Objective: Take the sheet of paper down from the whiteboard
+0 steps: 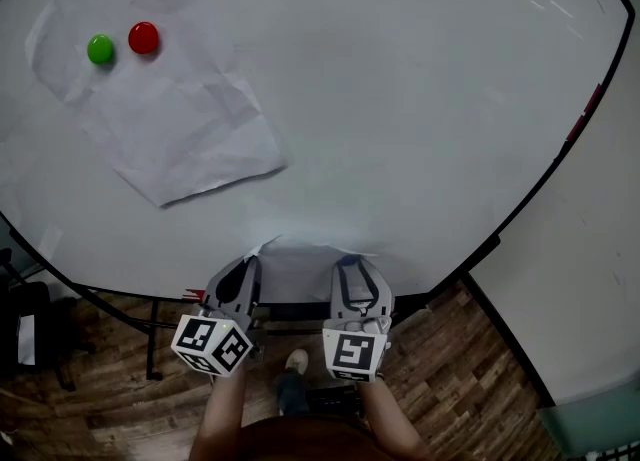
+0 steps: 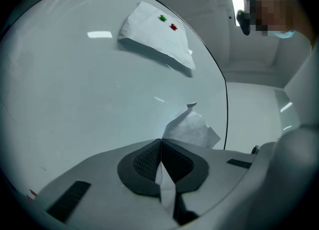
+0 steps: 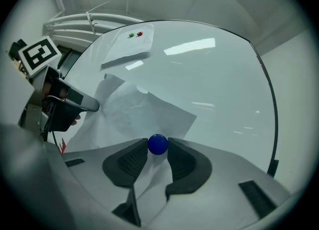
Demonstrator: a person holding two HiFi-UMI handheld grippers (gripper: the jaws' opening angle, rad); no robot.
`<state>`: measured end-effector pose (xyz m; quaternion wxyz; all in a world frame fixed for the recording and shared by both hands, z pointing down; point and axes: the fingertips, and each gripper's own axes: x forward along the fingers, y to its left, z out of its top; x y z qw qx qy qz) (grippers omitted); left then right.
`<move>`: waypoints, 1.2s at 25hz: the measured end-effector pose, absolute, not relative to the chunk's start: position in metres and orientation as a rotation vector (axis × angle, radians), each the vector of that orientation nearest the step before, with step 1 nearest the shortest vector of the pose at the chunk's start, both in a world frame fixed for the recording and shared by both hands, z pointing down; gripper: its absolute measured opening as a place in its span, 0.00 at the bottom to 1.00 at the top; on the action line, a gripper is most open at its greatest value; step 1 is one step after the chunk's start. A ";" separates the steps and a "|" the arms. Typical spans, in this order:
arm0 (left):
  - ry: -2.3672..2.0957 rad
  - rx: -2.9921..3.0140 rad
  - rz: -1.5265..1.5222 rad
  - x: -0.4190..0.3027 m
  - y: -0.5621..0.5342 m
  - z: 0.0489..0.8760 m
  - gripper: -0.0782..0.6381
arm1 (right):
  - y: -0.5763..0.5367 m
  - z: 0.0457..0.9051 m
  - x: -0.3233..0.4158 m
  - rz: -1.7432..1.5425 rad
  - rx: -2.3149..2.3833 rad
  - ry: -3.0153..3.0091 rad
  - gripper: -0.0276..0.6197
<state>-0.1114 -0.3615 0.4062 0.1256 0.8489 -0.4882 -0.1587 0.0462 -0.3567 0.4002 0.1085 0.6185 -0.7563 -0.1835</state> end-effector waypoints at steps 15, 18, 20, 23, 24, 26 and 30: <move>-1.456 2.317 -0.607 -0.159 -0.360 0.406 0.14 | -0.358 0.400 0.047 -0.509 1.829 -2.224 0.25; -1.456 2.284 -0.647 -0.169 -0.360 0.406 0.14 | -0.358 0.401 0.047 -0.501 1.832 -2.221 0.25; -1.465 2.263 -0.658 -0.175 -0.358 0.405 0.14 | -0.358 0.402 0.047 -0.493 1.834 -2.218 0.25; -1.476 2.251 -0.670 -0.182 -0.357 0.403 0.14 | -0.357 0.403 0.047 -0.486 1.837 -2.212 0.25; -1.478 2.250 -0.671 -0.184 -0.357 0.403 0.14 | -0.357 0.403 0.047 -0.484 1.839 -2.212 0.25; -1.478 2.252 -0.675 -0.186 -0.355 0.403 0.14 | -0.356 0.402 0.046 -0.483 1.841 -2.212 0.25; -1.478 2.250 -0.673 -0.187 -0.352 0.404 0.14 | -0.354 0.401 0.046 -0.481 1.848 -2.209 0.25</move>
